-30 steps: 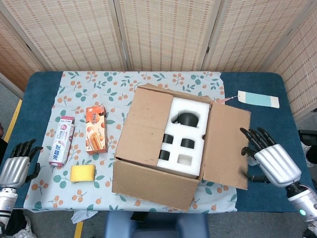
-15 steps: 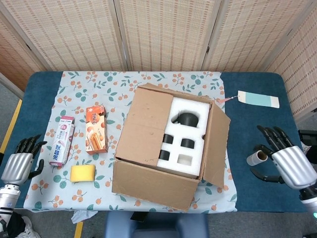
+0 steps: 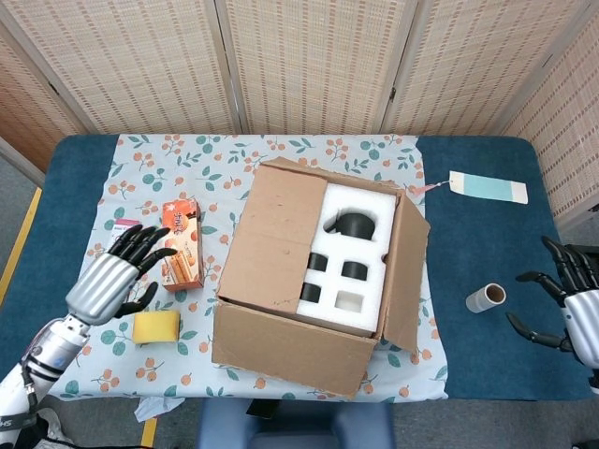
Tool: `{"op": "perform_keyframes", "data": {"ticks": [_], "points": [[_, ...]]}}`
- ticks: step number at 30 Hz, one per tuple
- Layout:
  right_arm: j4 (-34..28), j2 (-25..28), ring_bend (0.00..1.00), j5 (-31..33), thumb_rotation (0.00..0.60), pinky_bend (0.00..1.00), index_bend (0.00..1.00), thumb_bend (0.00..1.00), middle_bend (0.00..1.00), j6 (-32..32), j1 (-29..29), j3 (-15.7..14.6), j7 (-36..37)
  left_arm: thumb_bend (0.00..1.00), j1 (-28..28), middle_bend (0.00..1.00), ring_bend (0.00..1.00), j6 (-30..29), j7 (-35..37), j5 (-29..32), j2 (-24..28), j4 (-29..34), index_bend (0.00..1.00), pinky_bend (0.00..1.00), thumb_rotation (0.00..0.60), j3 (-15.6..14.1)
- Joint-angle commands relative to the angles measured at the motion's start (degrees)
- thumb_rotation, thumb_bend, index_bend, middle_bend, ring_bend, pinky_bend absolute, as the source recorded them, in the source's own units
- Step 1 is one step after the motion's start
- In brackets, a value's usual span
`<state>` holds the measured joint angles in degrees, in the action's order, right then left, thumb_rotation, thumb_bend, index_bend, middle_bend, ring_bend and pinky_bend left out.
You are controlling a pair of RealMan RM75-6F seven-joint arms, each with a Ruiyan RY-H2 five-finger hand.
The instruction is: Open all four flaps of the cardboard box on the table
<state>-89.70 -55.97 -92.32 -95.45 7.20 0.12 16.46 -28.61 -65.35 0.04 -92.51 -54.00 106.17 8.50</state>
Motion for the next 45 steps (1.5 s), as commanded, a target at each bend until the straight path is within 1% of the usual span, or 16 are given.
{"op": "perform_keyframes", "data": {"ticks": [1, 4, 8, 9, 12, 14, 16, 18, 20, 22, 23, 25, 27, 31, 39, 45], "points": [[4.37, -1.35, 0.00, -0.01, 0.325, 0.00, 0.35, 0.35, 0.00, -5.95, -3.39, 1.31, 9.08, 0.49, -3.74, 0.06, 0.02, 3.55, -5.93, 2.99, -2.17, 2.08, 0.31, 0.00, 0.600, 2.72], [6.68, -1.25, 0.00, -0.32, 0.328, 0.00, 0.35, 0.35, 0.00, -10.03, -5.35, 2.06, 13.47, 0.44, -6.50, 0.06, 0.02, 6.21, -11.72, 6.71, -4.64, 2.95, 0.33, 0.00, 0.600, 4.19], [8.66, -1.41, 0.00, -0.22, 0.327, 0.00, 0.35, 0.35, 0.00, -12.65, -6.95, 2.74, 17.35, 0.41, -9.82, 0.09, 0.04, 8.59, -20.10, 12.20, -8.58, 3.26, 0.37, 0.00, 0.600, 5.52], [9.13, -1.37, 0.00, -0.29, 0.328, 0.00, 0.35, 0.35, 0.00, -12.86, -7.17, 2.83, 18.29, 0.40, -10.79, 0.12, 0.06, 9.14, -22.47, 14.09, -9.64, 3.26, 0.39, 0.03, 0.600, 5.86], [9.94, -1.24, 0.00, -0.17, 0.328, 0.00, 0.35, 0.35, 0.00, -12.80, -7.43, 3.10, 19.93, 0.34, -12.84, 0.22, 0.15, 10.39, -26.51, 17.65, -11.60, 3.29, 0.45, 0.16, 0.600, 6.25], [10.28, -1.17, 0.00, -0.04, 0.328, 0.00, 0.35, 0.35, 0.00, -12.44, -7.48, 3.30, 20.78, 0.32, -14.07, 0.25, 0.19, 10.60, -28.41, 19.34, -12.83, 3.23, 0.45, 0.20, 0.600, 6.49], [10.49, -1.13, 0.00, -0.16, 0.328, 0.00, 0.34, 0.35, 0.00, -12.19, -7.45, 3.48, 21.32, 0.32, -15.12, 0.31, 0.28, 10.64, -29.42, 20.01, -13.79, 3.21, 0.40, 0.28, 0.600, 6.64], [10.72, -1.17, 0.00, -0.48, 0.328, 0.00, 0.34, 0.35, 0.00, -12.43, -7.49, 3.67, 21.79, 0.34, -15.99, 0.41, 0.40, 10.85, -29.56, 20.24, -14.30, 3.12, 0.33, 0.41, 0.600, 6.84], [10.89, -1.21, 0.00, -0.65, 0.328, 0.00, 0.34, 0.35, 0.00, -12.65, -7.60, 3.75, 22.15, 0.43, -16.56, 0.51, 0.52, 11.32, -29.01, 20.29, -14.40, 3.05, 0.28, 0.54, 0.600, 6.96], [11.05, -1.27, 0.00, -0.76, 0.329, 0.00, 0.34, 0.35, 0.00, -13.11, -7.83, 3.92, 22.64, 0.67, -17.32, 0.60, 0.62, 12.16, -28.02, 20.33, -14.36, 2.77, 0.24, 0.62, 0.600, 7.14], [11.17, -1.41, 0.00, -0.55, 0.328, 0.00, 0.34, 0.35, 0.00, -14.03, -8.21, 4.32, 23.07, 0.76, -18.51, 0.62, 0.63, 13.78, -27.44, 20.17, -14.23, 1.99, 0.23, 0.64, 0.600, 7.28], [11.56, -1.77, 0.00, -0.45, 0.328, 0.00, 0.34, 0.35, 0.00, -14.71, -8.51, 4.73, 23.53, 0.89, -20.45, 0.67, 0.67, 16.76, -26.12, 20.17, -13.62, 0.62, 0.20, 0.66, 0.600, 7.47], [11.77, -1.93, 0.00, -0.44, 0.328, 0.00, 0.34, 0.35, 0.00, -14.64, -8.54, 4.90, 23.77, 0.95, -22.21, 0.72, 0.71, 19.36, -26.02, 20.06, -12.87, -0.45, 0.18, 0.68, 0.600, 7.39], [12.00, -1.95, 0.00, -0.38, 0.326, 0.00, 0.34, 0.35, 0.00, -13.82, -8.34, 5.20, 24.25, 0.98, -26.44, 0.75, 0.73, 24.01, -28.17, 20.02, -12.38, -3.66, 0.17, 0.69, 0.600, 6.99], [12.31, -1.78, 0.00, 0.75, 0.328, 0.00, 0.34, 0.35, 0.00, -12.24, -8.14, 6.04, 25.40, 0.98, -30.03, 0.75, 0.69, 24.18, -27.63, 15.04, -13.93, -9.45, 0.19, 0.69, 0.600, 6.21], [12.18, -1.59, 0.00, 1.10, 0.326, 0.00, 0.34, 0.35, 0.00, -10.33, -7.54, 6.39, 25.54, 0.98, -32.17, 0.68, 0.59, 26.02, -23.01, 13.81, -14.11, -10.50, 0.31, 0.60, 0.600, 5.91]]}}
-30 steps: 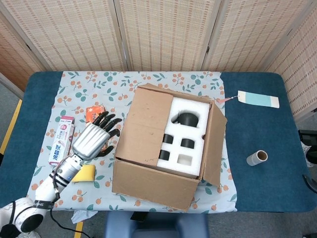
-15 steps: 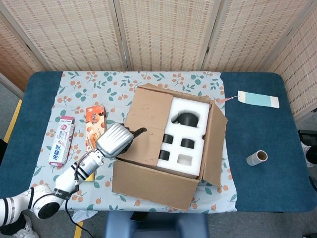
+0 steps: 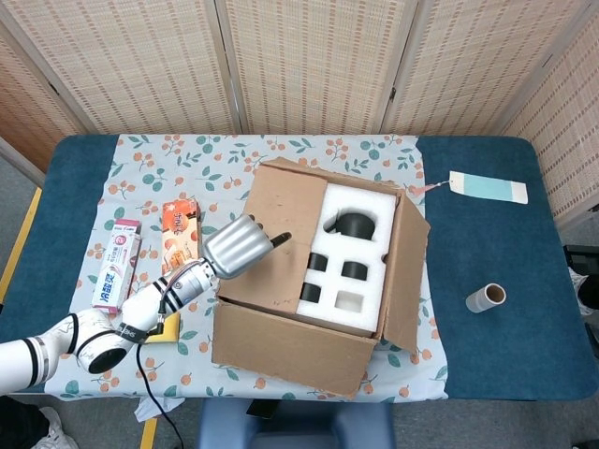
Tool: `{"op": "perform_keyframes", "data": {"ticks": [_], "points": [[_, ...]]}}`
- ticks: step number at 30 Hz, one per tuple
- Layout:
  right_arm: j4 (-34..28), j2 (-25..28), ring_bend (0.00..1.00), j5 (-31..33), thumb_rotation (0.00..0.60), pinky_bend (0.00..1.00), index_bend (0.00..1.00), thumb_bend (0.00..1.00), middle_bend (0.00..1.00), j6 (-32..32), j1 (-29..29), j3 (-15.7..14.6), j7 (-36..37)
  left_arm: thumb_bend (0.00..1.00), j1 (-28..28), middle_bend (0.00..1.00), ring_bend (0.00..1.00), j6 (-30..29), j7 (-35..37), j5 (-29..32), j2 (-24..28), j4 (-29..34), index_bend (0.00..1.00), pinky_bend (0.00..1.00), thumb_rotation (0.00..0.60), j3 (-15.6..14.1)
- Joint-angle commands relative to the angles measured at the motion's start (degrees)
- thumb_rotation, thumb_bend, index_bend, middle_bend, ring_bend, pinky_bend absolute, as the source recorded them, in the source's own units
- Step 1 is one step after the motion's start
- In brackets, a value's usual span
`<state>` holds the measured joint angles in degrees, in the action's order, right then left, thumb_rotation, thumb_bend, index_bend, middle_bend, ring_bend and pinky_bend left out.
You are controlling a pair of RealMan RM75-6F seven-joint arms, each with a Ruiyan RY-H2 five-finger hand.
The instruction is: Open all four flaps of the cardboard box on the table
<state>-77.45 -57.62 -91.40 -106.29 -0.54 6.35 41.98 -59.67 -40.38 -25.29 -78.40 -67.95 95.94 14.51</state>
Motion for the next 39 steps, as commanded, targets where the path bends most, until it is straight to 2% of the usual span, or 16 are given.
{"op": "perform_keyframes", "data": {"ticks": [1, 5, 8, 11, 18, 28, 39], "points": [[-0.10, 0.08, 0.00, 0.24, 0.327, 0.00, 0.34, 0.35, 0.00, 0.70, 0.27, 0.23, 0.05, 0.98, -1.51, 0.66, 0.59, 1.28, 2.84, -0.50, -0.29, -0.38, 0.33, 0.59, 0.600, -0.05], [0.08, -0.04, 0.00, -0.24, 0.328, 0.00, 0.34, 0.35, 0.00, 0.11, 0.30, 0.58, 0.96, 0.98, -3.76, 0.59, 0.52, 2.52, 4.80, -0.56, -1.80, -1.33, 0.37, 0.49, 0.600, 0.53], [0.91, -0.12, 0.00, -1.12, 0.329, 0.00, 0.34, 0.35, 0.00, -1.39, -0.08, 0.62, 3.56, 0.98, -5.80, 0.47, 0.39, 4.03, 5.42, -0.08, -3.37, -2.39, 0.42, 0.32, 0.600, 0.76], [1.83, -0.29, 0.00, -0.62, 0.327, 0.00, 0.34, 0.35, 0.00, -2.49, -0.67, 1.06, 5.14, 0.98, -7.56, 0.41, 0.31, 4.95, 5.15, 0.29, -5.14, -3.60, 0.43, 0.23, 0.600, 0.66], [4.55, -0.94, 0.00, 0.20, 0.326, 0.00, 0.34, 0.35, 0.00, -6.36, -2.51, 2.21, 10.48, 0.98, -10.66, 0.39, 0.28, 6.22, 4.22, 2.45, -8.97, -7.84, 0.44, 0.20, 0.600, 0.26], [6.26, -0.80, 0.00, -0.43, 0.328, 0.00, 0.34, 0.35, 0.00, -5.10, -2.16, 1.98, 13.23, 0.98, -12.77, 0.38, 0.25, 5.70, 3.39, 5.70, -10.62, -9.46, 0.45, 0.17, 0.600, 0.17], [6.70, -0.89, 0.00, -1.35, 0.327, 0.00, 0.34, 0.35, 0.00, -5.94, -2.46, 1.78, 13.47, 0.98, -13.34, 0.37, 0.23, 1.63, -5.22, 7.51, -13.21, -9.49, 0.47, 0.14, 0.600, -2.79]]}}
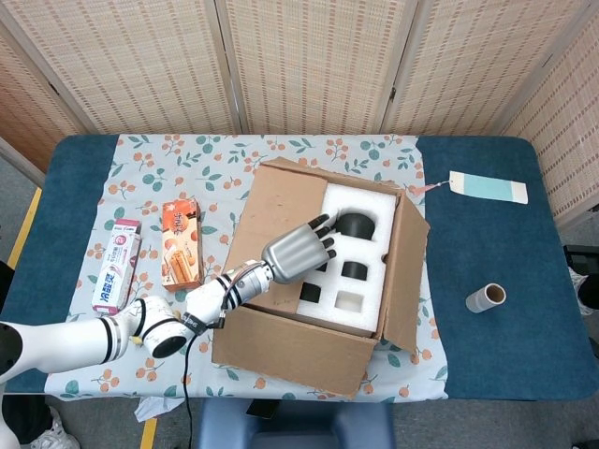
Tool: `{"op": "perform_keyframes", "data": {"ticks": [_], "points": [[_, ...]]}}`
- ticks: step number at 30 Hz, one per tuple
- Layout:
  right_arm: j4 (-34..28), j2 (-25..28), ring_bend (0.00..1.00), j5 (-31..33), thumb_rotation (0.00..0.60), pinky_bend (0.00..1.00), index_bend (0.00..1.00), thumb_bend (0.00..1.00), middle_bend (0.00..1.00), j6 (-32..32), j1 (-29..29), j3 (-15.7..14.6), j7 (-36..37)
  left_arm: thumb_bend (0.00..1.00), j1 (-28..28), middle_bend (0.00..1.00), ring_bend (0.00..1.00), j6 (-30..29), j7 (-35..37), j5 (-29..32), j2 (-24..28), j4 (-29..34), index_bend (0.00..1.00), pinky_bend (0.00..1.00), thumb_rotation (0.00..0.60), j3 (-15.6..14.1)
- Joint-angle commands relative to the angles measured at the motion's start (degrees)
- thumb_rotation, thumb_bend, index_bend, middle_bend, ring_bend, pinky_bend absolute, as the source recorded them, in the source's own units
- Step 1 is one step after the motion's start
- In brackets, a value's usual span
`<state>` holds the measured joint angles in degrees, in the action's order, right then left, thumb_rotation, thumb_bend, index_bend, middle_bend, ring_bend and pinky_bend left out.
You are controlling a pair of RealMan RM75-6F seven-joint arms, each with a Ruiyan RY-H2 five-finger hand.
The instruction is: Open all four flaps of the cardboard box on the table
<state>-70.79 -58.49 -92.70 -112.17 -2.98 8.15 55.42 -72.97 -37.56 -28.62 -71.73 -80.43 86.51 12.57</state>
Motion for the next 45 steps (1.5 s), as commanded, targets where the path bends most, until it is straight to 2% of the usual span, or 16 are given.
{"op": "perform_keyframes", "data": {"ticks": [1, 9, 34, 45], "points": [[0.08, -0.03, 0.00, -0.09, 0.327, 0.00, 0.34, 0.35, 0.00, -0.10, -0.04, -0.02, 0.05, 0.98, -0.01, 0.37, 0.23, -1.47, -2.45, 1.13, -0.85, -0.08, 0.48, 0.14, 0.600, -1.04], [0.05, -0.02, 0.00, -0.53, 0.326, 0.00, 0.34, 0.35, 0.00, -0.12, 0.03, -0.19, -0.10, 0.98, -0.06, 0.37, 0.23, -3.83, -7.65, 2.69, -1.41, -0.10, 0.52, 0.13, 0.600, -2.34], [0.19, 0.20, 0.00, -1.28, 0.327, 0.00, 0.33, 0.35, 0.00, 0.11, 0.31, -0.70, 0.15, 0.98, 0.01, 0.37, 0.22, -6.22, -12.55, 4.24, -3.34, -1.90, 0.55, 0.13, 0.600, -4.89], [0.38, 0.30, 0.00, -1.76, 0.328, 0.00, 0.33, 0.35, 0.00, 0.12, 0.44, -1.08, 0.34, 0.98, 0.82, 0.37, 0.22, -10.53, -20.34, 4.19, -3.77, -1.85, 0.57, 0.13, 0.600, -5.88]]}}
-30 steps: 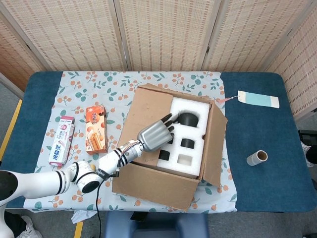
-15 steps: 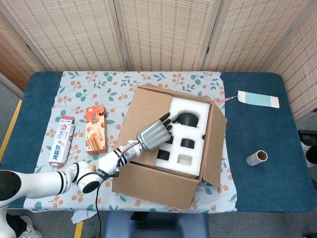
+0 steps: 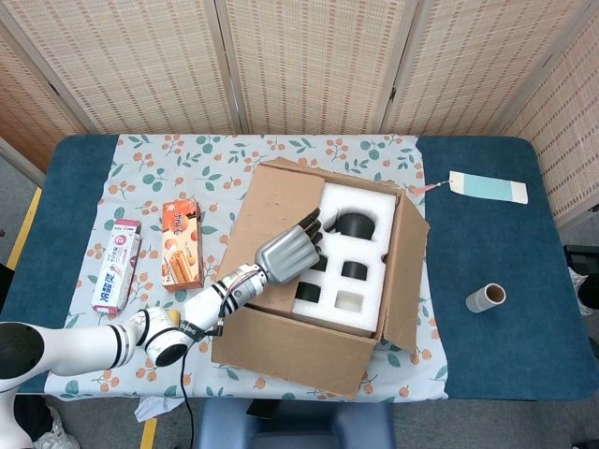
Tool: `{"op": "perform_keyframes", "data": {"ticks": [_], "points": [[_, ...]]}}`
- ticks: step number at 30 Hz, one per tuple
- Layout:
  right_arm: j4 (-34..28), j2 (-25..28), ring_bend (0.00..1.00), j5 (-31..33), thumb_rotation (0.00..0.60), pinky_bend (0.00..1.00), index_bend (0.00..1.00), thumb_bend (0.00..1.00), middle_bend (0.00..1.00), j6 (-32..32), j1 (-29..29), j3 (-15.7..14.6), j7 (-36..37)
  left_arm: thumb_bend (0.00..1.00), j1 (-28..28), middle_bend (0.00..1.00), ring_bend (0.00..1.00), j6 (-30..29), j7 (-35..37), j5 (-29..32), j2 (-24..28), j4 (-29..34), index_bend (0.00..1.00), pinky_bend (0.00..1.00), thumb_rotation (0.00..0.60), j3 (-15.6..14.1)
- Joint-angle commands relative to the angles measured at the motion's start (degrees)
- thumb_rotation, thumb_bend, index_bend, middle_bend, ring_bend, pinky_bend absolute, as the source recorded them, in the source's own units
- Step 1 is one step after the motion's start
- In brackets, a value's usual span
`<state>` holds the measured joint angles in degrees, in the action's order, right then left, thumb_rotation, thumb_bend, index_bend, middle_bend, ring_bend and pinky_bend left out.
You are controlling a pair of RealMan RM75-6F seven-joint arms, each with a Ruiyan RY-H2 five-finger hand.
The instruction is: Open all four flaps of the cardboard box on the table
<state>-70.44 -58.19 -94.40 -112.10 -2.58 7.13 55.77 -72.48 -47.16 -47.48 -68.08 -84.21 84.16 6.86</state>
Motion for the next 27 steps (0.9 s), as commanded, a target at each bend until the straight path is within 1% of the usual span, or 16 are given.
{"op": "perform_keyframes", "data": {"ticks": [1, 10, 14, 22, 27], "points": [[0.03, 0.01, 0.00, -0.16, 0.327, 0.00, 0.33, 0.35, 0.00, 0.09, 0.08, -0.12, -0.06, 0.98, 0.39, 0.37, 0.22, -1.32, -2.14, 0.59, 0.08, 0.70, 0.57, 0.13, 0.600, -0.16], [-0.26, 0.13, 0.00, -0.83, 0.329, 0.00, 0.33, 0.35, 0.00, 0.36, 0.38, -0.59, -0.52, 0.98, 1.50, 0.37, 0.22, -6.06, -7.82, 0.59, 1.13, 3.76, 0.57, 0.13, 0.600, 0.33], [-0.40, 0.21, 0.00, -1.26, 0.329, 0.00, 0.33, 0.35, 0.00, 0.42, 0.51, -0.88, -0.74, 0.98, 2.03, 0.37, 0.25, -8.26, -11.34, 1.56, 1.98, 5.64, 0.57, 0.13, 0.600, 0.79], [-0.50, 0.18, 0.00, -1.56, 0.328, 0.00, 0.33, 0.35, 0.00, -0.22, 0.37, -1.13, -0.87, 0.98, 2.93, 0.36, 0.21, -11.03, -19.23, 7.82, 6.12, 11.20, 0.55, 0.11, 0.600, 1.40], [-0.73, 0.25, 0.00, -1.66, 0.329, 0.00, 0.33, 0.35, 0.00, 0.18, 0.57, -1.37, -0.86, 0.98, 3.54, 0.35, 0.20, -12.97, -20.66, 10.08, 8.26, 13.31, 0.54, 0.10, 0.600, 2.04]]}}
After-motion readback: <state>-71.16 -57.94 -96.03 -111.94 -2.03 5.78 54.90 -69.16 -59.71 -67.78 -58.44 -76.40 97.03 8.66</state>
